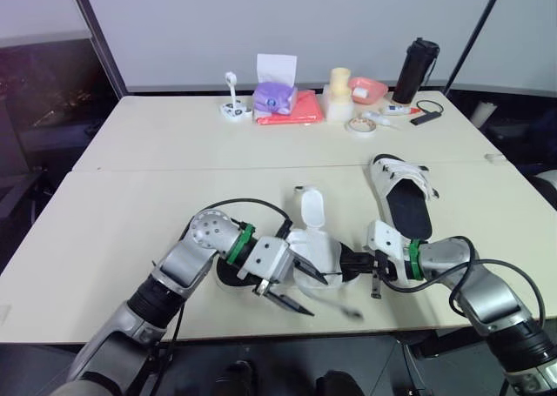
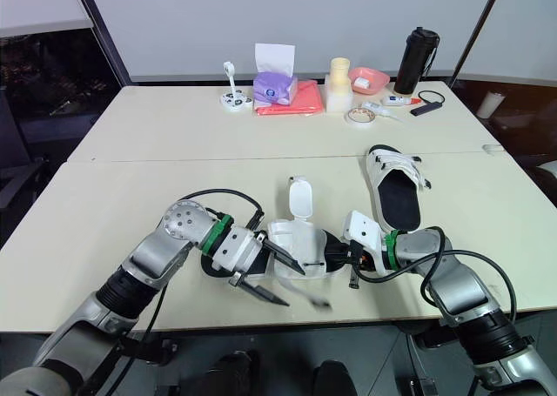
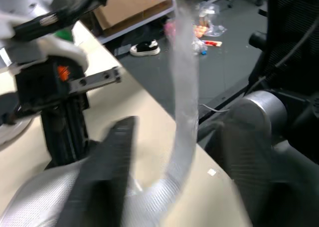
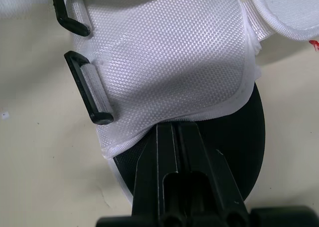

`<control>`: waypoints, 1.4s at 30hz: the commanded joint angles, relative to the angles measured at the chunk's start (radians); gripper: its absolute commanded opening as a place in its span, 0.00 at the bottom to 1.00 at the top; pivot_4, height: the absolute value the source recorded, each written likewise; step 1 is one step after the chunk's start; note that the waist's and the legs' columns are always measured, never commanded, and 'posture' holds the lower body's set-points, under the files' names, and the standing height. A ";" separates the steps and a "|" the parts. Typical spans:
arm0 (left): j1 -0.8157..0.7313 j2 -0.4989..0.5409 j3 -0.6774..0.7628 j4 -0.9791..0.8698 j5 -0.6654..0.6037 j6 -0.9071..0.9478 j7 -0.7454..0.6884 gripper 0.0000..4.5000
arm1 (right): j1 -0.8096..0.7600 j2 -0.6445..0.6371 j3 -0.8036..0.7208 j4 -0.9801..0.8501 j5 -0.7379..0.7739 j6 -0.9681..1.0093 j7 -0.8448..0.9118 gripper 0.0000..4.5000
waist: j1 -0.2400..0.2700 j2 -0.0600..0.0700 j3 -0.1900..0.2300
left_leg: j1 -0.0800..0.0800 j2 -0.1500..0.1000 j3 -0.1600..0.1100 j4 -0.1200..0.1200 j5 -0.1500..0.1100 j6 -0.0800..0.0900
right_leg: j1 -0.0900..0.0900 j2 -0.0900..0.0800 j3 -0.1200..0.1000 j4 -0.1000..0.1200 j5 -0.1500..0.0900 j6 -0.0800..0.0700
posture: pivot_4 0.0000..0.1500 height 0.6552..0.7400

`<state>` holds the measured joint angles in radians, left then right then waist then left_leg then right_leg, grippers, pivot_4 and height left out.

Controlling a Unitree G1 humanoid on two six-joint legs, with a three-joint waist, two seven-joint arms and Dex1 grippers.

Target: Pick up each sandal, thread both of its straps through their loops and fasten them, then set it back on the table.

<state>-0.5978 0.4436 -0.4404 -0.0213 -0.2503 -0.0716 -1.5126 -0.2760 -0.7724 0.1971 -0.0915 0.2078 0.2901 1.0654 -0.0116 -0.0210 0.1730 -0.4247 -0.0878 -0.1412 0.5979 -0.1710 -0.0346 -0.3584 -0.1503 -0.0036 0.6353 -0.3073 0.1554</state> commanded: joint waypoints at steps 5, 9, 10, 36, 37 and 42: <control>-0.025 0.052 0.061 -0.084 -0.127 0.130 -0.029 1.00 | 0.017 -0.017 0.056 0.111 -0.086 0.018 -0.004 0.00 | -0.001 0.000 0.000 | 0.000 0.000 0.000 0.000 0.000 0.000 | 0.000 0.000 0.000 0.000 0.000 0.000 | 1.00 1.00; -0.094 0.055 0.122 -0.045 -0.146 0.196 0.019 1.00 | 0.009 -0.014 0.060 0.126 -0.092 0.009 0.002 0.00 | 0.000 0.000 0.000 | 0.001 0.001 -0.001 0.000 0.000 0.000 | 0.000 0.000 0.000 0.000 0.000 0.000 | 1.00 1.00; -0.113 0.053 0.140 -0.028 -0.150 0.233 0.047 1.00 | 0.006 -0.013 0.062 0.129 -0.094 0.008 0.003 0.00 | 0.001 0.000 0.000 | 0.001 0.001 0.000 0.000 0.000 0.000 | 0.000 0.000 0.000 0.000 0.000 0.000 | 1.00 1.00; 0.223 0.162 0.304 -0.331 -0.638 1.232 0.529 1.00 | 0.100 -0.056 0.054 0.009 -0.067 0.073 -0.001 0.00 | 0.021 -0.001 -0.003 | 0.004 0.001 0.000 -0.004 -0.002 -0.002 | 0.000 -0.001 0.000 -0.005 -0.001 0.000 | 1.00 1.00; 0.222 0.162 0.285 -0.328 -0.624 1.225 0.532 1.00 | 0.102 -0.057 0.053 0.003 -0.065 0.078 -0.002 0.00 | 0.024 -0.001 -0.003 | 0.004 0.001 0.000 -0.004 -0.003 -0.002 | 0.000 -0.001 0.000 -0.006 -0.001 -0.001 | 1.00 1.00; 0.229 0.170 0.201 -0.328 -0.538 1.160 0.534 1.00 | 0.124 -0.060 0.047 -0.045 -0.052 0.110 -0.008 0.00 | 0.025 -0.001 -0.004 | 0.002 0.001 0.000 -0.004 -0.003 -0.002 | -0.001 -0.002 0.000 -0.007 -0.001 -0.002 | 1.00 1.00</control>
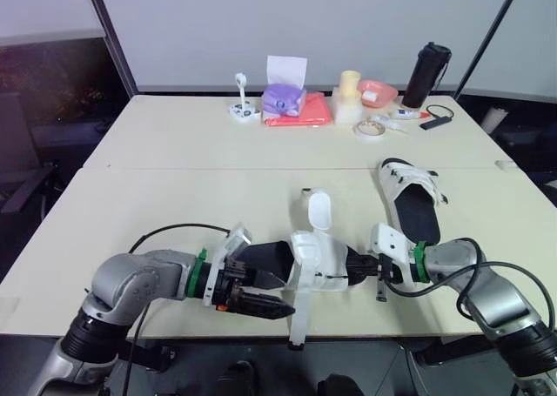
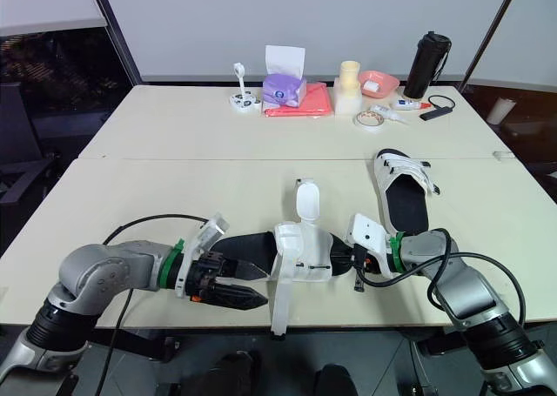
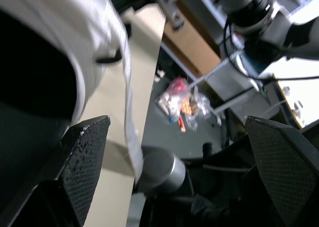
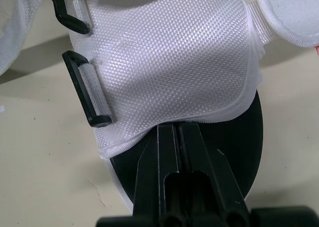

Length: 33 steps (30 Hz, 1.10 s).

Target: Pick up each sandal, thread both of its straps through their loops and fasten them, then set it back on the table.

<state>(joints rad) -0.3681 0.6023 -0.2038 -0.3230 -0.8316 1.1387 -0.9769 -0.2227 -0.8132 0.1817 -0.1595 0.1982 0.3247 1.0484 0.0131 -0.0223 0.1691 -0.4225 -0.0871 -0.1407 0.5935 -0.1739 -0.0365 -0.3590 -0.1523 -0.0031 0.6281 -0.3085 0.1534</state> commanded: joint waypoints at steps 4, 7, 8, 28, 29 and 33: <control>0.011 0.003 -0.066 -0.031 0.073 -0.090 -0.007 1.00 | 0.085 -0.018 0.053 -0.010 -0.035 0.099 0.001 0.00 | 0.000 0.001 0.000 | -0.004 0.000 0.000 -0.001 -0.001 0.001 | -0.004 0.000 0.000 0.000 0.000 0.000 | 1.00 1.00; 0.011 -0.031 -0.081 -0.019 0.073 -0.079 0.020 1.00 | 0.095 -0.021 0.045 -0.027 -0.033 0.109 -0.001 0.00 | 0.002 0.001 0.000 | -0.004 0.000 0.000 -0.002 -0.001 0.001 | -0.005 0.000 0.000 0.000 0.000 0.000 | 1.00 1.00; 0.010 -0.042 -0.085 -0.017 0.073 -0.076 0.025 1.00 | 0.097 -0.022 0.042 -0.030 -0.033 0.111 -0.002 0.00 | 0.003 0.001 0.000 | -0.004 0.000 0.000 -0.002 -0.001 0.001 | -0.005 0.000 0.000 0.000 0.000 0.000 | 1.00 1.00; 0.018 -0.100 -0.155 0.005 0.109 -0.070 0.055 0.57 | 0.104 -0.039 0.025 -0.052 -0.031 0.131 -0.003 0.00 | 0.004 0.001 0.000 | -0.005 -0.001 0.001 -0.002 -0.002 0.002 | -0.004 -0.001 0.000 -0.002 -0.001 0.001 | 1.00 1.00; 0.020 -0.100 -0.157 0.004 0.110 -0.070 0.056 0.47 | 0.103 -0.039 0.025 -0.051 -0.031 0.130 -0.003 0.00 | 0.004 0.001 0.000 | -0.005 -0.001 0.001 -0.002 -0.002 0.002 | -0.004 -0.001 0.000 -0.002 -0.001 0.001 | 1.00 1.00; 0.033 -0.104 -0.158 -0.004 0.108 -0.066 0.060 0.00 | 0.095 -0.040 0.025 -0.046 -0.030 0.130 0.000 0.00 | 0.008 0.002 -0.001 | -0.004 -0.001 0.001 -0.002 -0.002 0.002 | -0.003 -0.001 0.000 -0.002 -0.001 0.001 | 1.00 1.00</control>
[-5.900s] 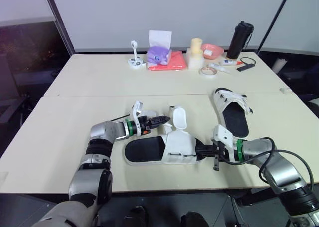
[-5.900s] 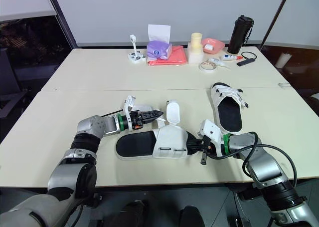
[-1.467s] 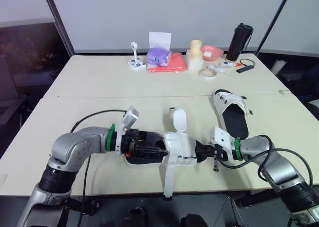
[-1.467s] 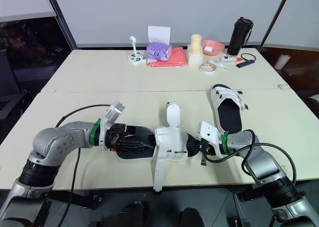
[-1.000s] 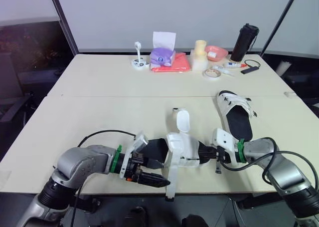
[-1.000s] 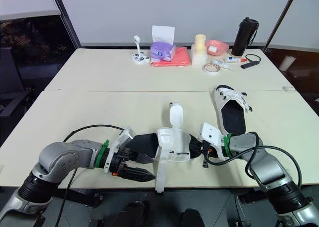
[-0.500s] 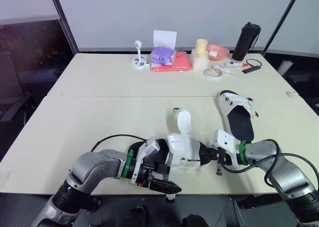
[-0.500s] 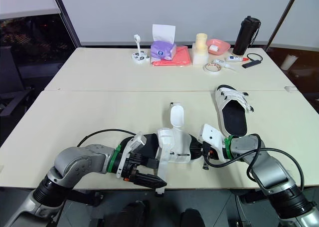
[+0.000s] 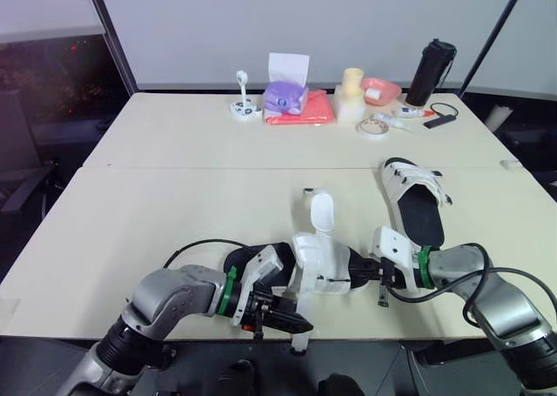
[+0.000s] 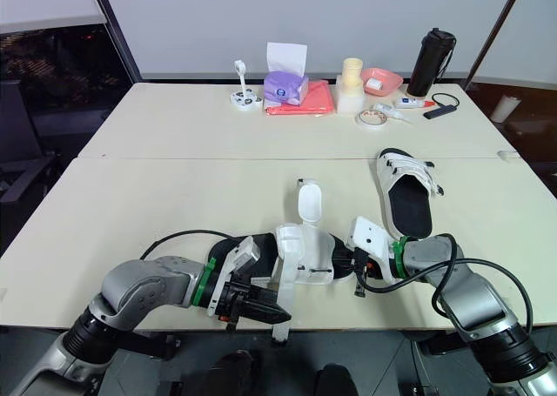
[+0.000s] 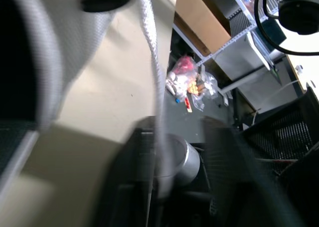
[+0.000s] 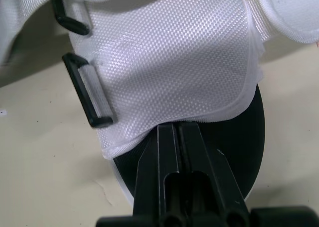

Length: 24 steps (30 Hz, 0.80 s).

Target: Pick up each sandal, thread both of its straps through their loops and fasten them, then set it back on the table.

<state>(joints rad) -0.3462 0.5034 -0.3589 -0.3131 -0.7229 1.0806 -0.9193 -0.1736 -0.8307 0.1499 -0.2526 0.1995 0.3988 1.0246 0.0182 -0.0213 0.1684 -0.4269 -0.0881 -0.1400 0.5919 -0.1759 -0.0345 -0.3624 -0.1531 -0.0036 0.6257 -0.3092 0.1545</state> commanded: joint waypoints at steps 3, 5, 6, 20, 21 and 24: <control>0.020 -0.018 0.005 -0.022 -0.004 -0.016 0.014 0.00 | 0.044 -0.025 0.058 0.051 -0.031 0.054 0.023 0.00 | 0.011 0.002 -0.001 | 0.001 0.000 0.000 0.001 0.000 0.000 | 0.001 0.000 0.000 -0.001 0.000 0.000 | 1.00 1.00; 0.020 -0.027 0.016 -0.025 0.002 -0.037 0.022 0.00 | 0.046 -0.025 0.059 0.050 -0.031 0.053 0.023 0.00 | 0.016 0.002 -0.001 | 0.001 0.000 0.000 0.001 0.000 0.000 | 0.002 0.000 0.000 -0.002 0.000 0.000 | 1.00 1.00; 0.011 -0.039 0.033 -0.017 -0.007 -0.034 0.031 0.00 | 0.046 -0.025 0.060 0.051 -0.031 0.053 0.023 0.00 | 0.018 0.002 -0.001 | 0.001 0.000 0.000 0.001 0.000 0.000 | 0.002 0.000 0.000 -0.003 0.000 -0.001 | 1.00 1.00; -0.259 -0.136 0.352 0.213 -0.199 0.085 0.091 0.00 | 0.027 -0.004 0.072 0.087 -0.049 0.034 0.017 0.00 | 0.018 0.001 -0.001 | 0.001 0.000 0.000 0.001 0.000 0.000 | 0.001 0.002 0.000 -0.003 0.001 0.000 | 1.00 1.00; -0.277 -0.140 0.361 0.240 -0.203 0.088 0.089 0.00 | 0.023 -0.002 0.074 0.093 -0.051 0.031 0.016 0.00 | 0.018 0.001 -0.001 | 0.001 0.000 0.000 0.001 0.000 0.000 | 0.001 0.002 0.000 -0.003 0.001 0.000 | 1.00 1.00; -0.331 -0.140 0.342 0.344 -0.163 0.060 0.043 0.00 | 0.010 0.007 0.080 0.106 -0.056 0.026 0.013 0.00 | 0.017 0.000 -0.001 | 0.001 -0.001 0.001 0.001 0.000 0.000 | 0.002 0.003 0.000 -0.002 0.001 0.000 | 1.00 1.00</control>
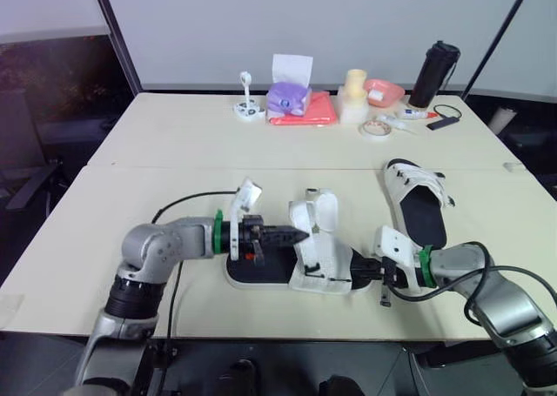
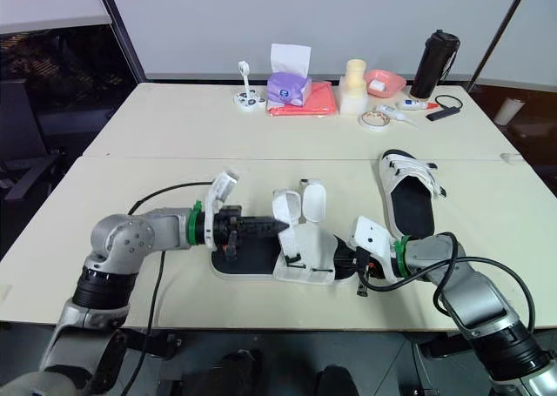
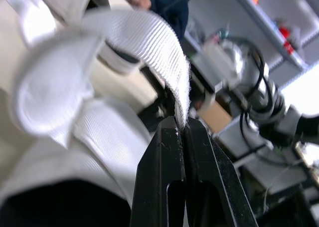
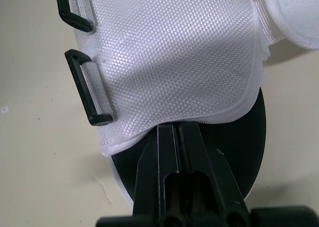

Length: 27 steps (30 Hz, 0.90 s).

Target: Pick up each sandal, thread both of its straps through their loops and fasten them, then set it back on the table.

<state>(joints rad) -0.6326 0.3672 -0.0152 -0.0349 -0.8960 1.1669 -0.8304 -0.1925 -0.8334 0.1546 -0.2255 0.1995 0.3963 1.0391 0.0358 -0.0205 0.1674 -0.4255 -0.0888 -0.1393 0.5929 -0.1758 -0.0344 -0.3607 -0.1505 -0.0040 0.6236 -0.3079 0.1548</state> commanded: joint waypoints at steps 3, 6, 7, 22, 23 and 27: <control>-0.081 0.004 -0.051 0.153 0.056 -0.066 -0.124 0.00 | 0.021 0.013 0.077 0.086 -0.059 0.024 -0.002 0.00 | -0.006 -0.001 0.000 | 0.000 0.000 0.002 0.000 0.000 0.000 | 0.000 0.000 0.000 0.001 0.000 0.000 | 1.00 1.00; -0.108 0.009 -0.090 0.210 0.090 -0.093 -0.200 0.00 | 0.018 0.014 0.078 0.090 -0.061 0.020 -0.003 0.00 | -0.012 -0.001 0.000 | 0.000 0.000 0.003 0.000 0.000 0.000 | 0.000 0.000 0.000 0.001 0.001 0.002 | 1.00 1.00; -0.117 0.009 -0.104 0.226 0.100 -0.100 -0.226 0.00 | 0.020 0.012 0.077 0.086 -0.060 0.022 -0.004 0.00 | -0.016 -0.001 0.000 | 0.000 0.000 0.003 0.000 0.000 0.000 | 0.000 0.000 0.000 0.001 0.001 0.002 | 1.00 1.00; -0.113 0.027 -0.207 0.262 0.223 -0.197 -0.390 0.00 | 0.044 0.006 0.077 0.058 -0.056 0.030 -0.020 0.00 | -0.023 -0.001 0.000 | 0.000 0.000 0.000 0.000 0.000 0.000 | 0.000 0.000 0.000 0.001 0.001 0.002 | 1.00 1.00; -0.114 0.027 -0.212 0.266 0.232 -0.206 -0.396 0.00 | 0.042 0.007 0.078 0.060 -0.057 0.030 -0.020 0.00 | -0.023 -0.001 0.000 | 0.000 0.000 0.000 0.000 0.000 0.000 | 0.000 0.000 0.000 0.001 0.001 0.002 | 1.00 1.00; -0.115 0.014 -0.219 0.297 0.284 -0.269 -0.398 0.00 | 0.039 0.010 0.082 0.060 -0.058 0.029 -0.020 0.00 | -0.023 -0.001 0.000 | 0.000 0.000 0.000 0.000 0.000 0.000 | 0.000 0.000 0.000 0.001 0.001 0.002 | 1.00 1.00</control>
<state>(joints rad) -0.7397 0.3879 -0.2235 0.2537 -0.6344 0.9272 -1.2207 -0.1949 -0.8193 0.1697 -0.2265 0.1990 0.3841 1.0212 0.0123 -0.0215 0.1673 -0.4255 -0.0885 -0.1396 0.5929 -0.1758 -0.0345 -0.3604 -0.1506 -0.0041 0.6247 -0.3068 0.1572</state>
